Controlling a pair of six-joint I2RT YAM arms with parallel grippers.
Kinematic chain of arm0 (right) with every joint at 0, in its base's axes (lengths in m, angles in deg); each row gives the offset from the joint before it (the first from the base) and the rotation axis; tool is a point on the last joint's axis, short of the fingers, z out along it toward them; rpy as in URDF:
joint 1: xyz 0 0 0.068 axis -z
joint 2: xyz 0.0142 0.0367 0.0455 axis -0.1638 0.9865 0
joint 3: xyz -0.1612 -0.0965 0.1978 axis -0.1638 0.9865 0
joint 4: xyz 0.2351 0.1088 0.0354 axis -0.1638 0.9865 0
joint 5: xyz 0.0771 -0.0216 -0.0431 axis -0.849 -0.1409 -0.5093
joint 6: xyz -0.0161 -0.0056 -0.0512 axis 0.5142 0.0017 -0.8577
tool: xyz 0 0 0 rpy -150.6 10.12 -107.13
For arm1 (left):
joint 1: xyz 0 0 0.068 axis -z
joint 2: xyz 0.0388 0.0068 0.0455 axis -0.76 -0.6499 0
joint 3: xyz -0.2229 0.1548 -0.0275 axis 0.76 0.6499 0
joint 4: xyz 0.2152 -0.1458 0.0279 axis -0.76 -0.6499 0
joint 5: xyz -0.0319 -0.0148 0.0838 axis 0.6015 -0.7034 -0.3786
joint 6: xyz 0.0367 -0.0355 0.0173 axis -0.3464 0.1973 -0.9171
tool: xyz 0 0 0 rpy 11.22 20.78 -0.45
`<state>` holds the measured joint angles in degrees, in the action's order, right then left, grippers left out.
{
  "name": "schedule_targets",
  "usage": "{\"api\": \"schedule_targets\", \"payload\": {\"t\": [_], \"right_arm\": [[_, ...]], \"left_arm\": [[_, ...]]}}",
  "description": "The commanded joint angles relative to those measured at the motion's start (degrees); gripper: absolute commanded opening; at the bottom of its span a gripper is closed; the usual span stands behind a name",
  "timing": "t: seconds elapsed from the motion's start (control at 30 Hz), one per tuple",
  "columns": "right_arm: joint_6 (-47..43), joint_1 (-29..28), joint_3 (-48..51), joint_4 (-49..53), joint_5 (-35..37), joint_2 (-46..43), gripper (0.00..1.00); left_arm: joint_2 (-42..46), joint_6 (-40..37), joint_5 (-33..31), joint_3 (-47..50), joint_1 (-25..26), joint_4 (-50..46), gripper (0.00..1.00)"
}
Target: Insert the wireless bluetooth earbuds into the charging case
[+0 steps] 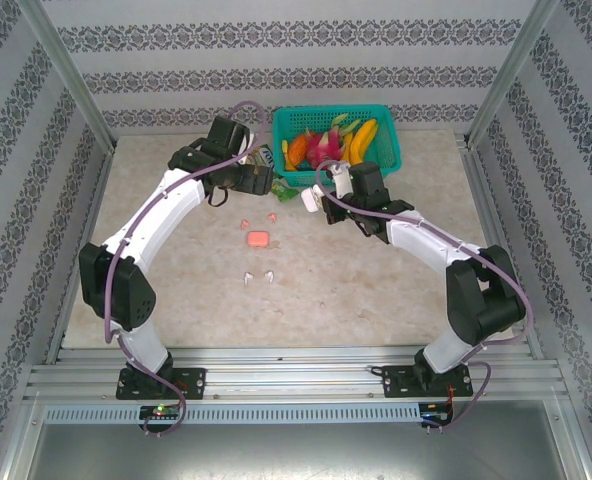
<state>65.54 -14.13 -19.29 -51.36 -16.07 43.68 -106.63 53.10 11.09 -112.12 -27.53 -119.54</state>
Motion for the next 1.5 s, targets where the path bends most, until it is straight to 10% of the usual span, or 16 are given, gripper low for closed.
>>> {"api": "schedule_targets", "payload": {"t": [0.0, 0.37, 0.77, 1.47], "right_arm": [[-5.64, -0.68, 1.22, -4.49, 2.25, -1.58, 0.00], [-16.32, -0.71, 5.76, -13.29, -7.96, -0.53, 0.00], [-16.65, 0.83, 9.25, -14.73, -16.34, -1.69, 0.00], [-11.56, 0.98, 10.25, -17.79, -21.23, -3.27, 0.00]], "left_arm": [[-1.41, -6.27, 13.00, -2.11, -0.43, 0.35, 1.00], [-9.60, -20.74, 32.32, -9.78, -0.40, -14.04, 1.00], [-19.26, -29.30, 39.45, -21.24, -0.48, -31.66, 0.97], [-23.73, -30.60, 43.41, -25.73, -0.83, -31.73, 0.76]]}}
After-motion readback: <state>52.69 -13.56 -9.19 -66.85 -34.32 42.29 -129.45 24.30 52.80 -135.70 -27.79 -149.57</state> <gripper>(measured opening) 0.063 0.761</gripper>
